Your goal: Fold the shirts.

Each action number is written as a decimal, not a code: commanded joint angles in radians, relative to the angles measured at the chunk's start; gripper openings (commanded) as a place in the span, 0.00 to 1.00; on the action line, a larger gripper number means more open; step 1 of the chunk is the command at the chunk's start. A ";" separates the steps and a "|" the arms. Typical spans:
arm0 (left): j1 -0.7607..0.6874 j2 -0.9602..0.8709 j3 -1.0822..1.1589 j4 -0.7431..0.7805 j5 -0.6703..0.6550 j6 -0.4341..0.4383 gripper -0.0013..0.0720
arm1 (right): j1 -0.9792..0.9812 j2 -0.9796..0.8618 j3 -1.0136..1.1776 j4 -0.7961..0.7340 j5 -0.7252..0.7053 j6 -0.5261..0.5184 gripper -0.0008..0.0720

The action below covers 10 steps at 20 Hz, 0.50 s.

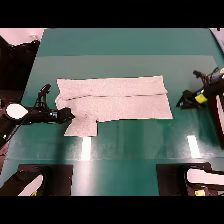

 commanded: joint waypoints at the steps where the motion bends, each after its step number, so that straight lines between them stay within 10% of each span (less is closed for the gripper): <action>1: 0.000 -0.001 0.009 0.003 -0.019 0.011 0.04 | -0.028 0.034 -0.175 0.003 -0.113 -0.038 0.48; 10: 0.001 -0.001 0.009 0.003 -0.072 0.011 0.04 | 0.073 0.031 -0.259 0.071 -0.297 -0.047 0.48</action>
